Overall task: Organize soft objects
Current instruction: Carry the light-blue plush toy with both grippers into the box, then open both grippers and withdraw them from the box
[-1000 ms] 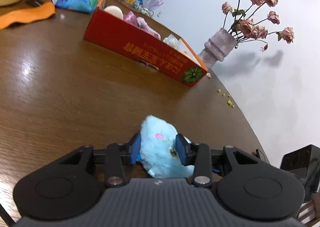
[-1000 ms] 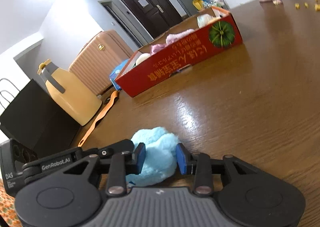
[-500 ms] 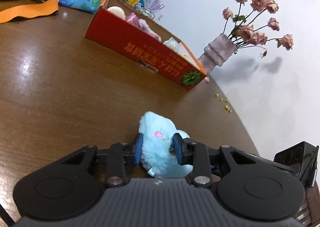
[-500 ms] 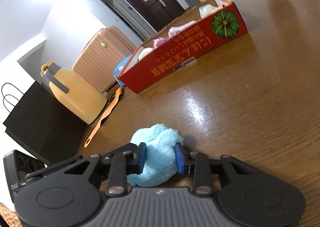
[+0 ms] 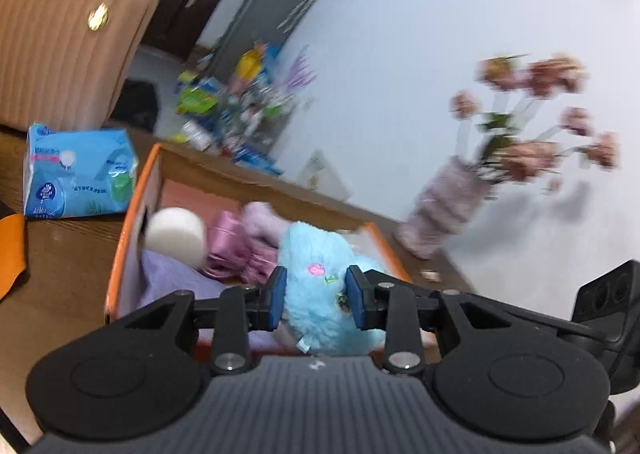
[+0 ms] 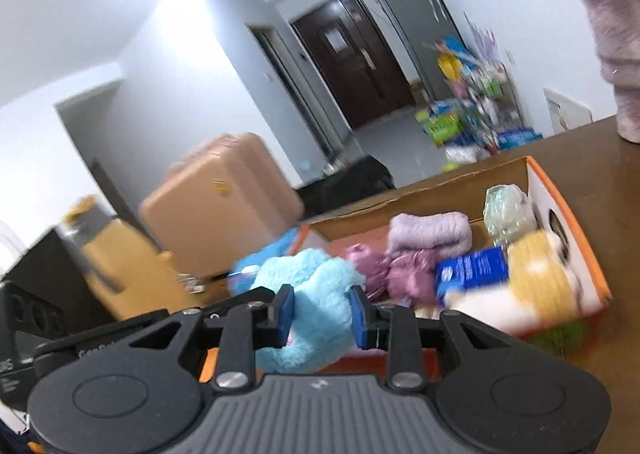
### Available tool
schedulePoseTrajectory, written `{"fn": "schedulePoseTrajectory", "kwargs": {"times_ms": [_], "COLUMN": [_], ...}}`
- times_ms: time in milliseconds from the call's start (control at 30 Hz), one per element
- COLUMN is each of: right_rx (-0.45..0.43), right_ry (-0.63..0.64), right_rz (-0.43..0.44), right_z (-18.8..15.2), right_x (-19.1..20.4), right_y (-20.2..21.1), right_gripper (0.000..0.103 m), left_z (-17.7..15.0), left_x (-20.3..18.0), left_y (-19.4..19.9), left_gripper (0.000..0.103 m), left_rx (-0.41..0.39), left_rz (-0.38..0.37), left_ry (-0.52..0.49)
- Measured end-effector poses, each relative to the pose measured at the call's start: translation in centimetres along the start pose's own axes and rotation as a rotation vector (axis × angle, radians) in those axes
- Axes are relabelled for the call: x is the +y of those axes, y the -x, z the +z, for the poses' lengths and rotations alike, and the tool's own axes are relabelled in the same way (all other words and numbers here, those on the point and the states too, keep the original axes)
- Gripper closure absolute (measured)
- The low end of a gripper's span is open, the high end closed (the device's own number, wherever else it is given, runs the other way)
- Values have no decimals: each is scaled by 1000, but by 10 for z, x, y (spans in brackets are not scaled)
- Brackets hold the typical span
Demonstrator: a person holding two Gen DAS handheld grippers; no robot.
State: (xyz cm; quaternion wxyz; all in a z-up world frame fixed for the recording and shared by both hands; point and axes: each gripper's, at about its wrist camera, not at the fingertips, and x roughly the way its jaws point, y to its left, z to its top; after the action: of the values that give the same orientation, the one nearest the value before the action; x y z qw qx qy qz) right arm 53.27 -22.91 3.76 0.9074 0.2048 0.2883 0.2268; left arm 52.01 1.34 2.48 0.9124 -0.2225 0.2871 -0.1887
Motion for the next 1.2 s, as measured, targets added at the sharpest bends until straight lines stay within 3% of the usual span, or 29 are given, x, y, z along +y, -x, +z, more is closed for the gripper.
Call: {"fn": "schedulePoseTrajectory", "kwargs": {"times_ms": [133, 233, 333, 600, 700, 767, 833, 900, 1033, 1100, 1133, 1200], "right_rx": [107, 157, 186, 211, 195, 158, 119, 88, 39, 12, -7, -74], "right_ry": [-4, 27, 38, 22, 47, 86, 134, 189, 313, 352, 363, 382], "right_rz": [-88, -119, -105, -117, -130, -152, -181, -218, -325, -369, -385, -400], "right_z": [8, 1, -3, 0, 5, 12, 20, 26, 36, 38, 38, 32], "right_x": [-19, -25, -29, -30, -23, -15, -7, 1, 12, 14, 15, 17], "right_y": [-61, -83, -94, -103, -91, -72, -50, -29, 23, 47, 57, 79], "right_gripper": [76, 81, 82, 79, 73, 73, 72, 60, 57, 50, 47, 27], "left_z": [2, -4, -6, -5, -3, 1, 5, 10, 15, 16, 13, 7], "left_x": [18, 24, 24, 32, 24, 14, 3, -9, -37, -48, -54, -62], "left_y": [-48, -67, -72, -79, -71, -58, -43, -24, 15, 34, 45, 61], "left_gripper": [72, 73, 73, 73, 70, 61, 61, 61, 56, 46, 36, 18], "left_rx": [99, 148, 151, 178, 167, 146, 119, 92, 15, -28, -63, -141], "left_rz": [88, 138, 163, 157, 176, 209, 225, 234, 276, 296, 311, 343], "left_ry": [-12, -54, -116, -98, -148, -197, -233, -264, -346, -365, -376, -390]}}
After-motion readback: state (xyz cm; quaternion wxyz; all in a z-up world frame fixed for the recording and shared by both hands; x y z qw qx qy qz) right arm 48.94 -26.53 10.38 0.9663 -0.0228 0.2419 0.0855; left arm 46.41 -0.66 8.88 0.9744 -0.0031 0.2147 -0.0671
